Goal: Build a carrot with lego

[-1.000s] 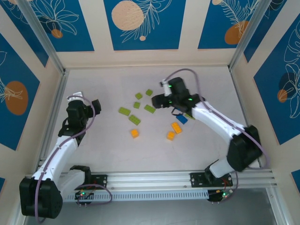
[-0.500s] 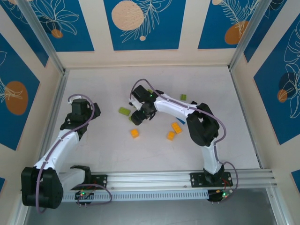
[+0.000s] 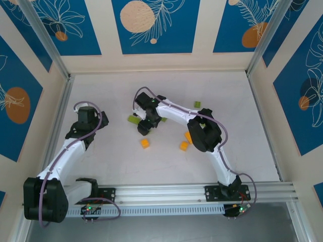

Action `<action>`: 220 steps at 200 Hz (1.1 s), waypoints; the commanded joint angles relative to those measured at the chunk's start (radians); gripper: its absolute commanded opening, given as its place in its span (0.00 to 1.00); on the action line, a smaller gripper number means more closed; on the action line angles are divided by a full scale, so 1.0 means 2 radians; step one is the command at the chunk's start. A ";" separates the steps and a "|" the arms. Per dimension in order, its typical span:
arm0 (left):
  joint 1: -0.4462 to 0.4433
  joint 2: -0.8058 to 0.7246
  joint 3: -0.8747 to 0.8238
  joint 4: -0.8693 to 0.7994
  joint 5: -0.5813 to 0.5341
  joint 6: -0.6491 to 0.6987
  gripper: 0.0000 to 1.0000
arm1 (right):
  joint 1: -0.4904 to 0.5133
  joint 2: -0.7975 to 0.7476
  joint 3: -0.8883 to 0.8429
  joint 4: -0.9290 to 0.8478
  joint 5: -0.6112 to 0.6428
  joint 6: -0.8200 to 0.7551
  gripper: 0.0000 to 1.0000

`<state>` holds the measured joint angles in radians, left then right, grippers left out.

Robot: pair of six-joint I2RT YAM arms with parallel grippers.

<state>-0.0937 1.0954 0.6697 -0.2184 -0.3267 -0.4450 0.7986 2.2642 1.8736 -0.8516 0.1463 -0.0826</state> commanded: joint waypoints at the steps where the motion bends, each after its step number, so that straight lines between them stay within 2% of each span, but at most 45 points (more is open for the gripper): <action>1: 0.008 0.003 0.009 -0.004 -0.005 -0.008 0.99 | 0.006 0.015 0.027 -0.026 -0.006 -0.014 0.70; 28: 0.008 0.008 0.008 -0.002 -0.005 -0.006 0.99 | 0.009 0.032 0.047 -0.034 -0.003 -0.016 0.66; 153: 0.008 0.008 0.001 0.002 -0.010 -0.004 0.99 | 0.006 0.052 0.081 -0.055 -0.005 -0.005 0.36; 193: 0.008 0.005 0.003 -0.001 -0.008 -0.003 0.99 | -0.003 0.014 0.068 -0.060 -0.016 0.030 0.34; 220: 0.008 0.002 0.003 -0.003 -0.008 -0.003 0.99 | -0.004 -0.028 0.050 -0.087 0.000 0.072 0.34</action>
<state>-0.0937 1.1095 0.6697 -0.2180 -0.3267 -0.4469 0.7956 2.3310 1.9968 -0.9497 0.1497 -0.0345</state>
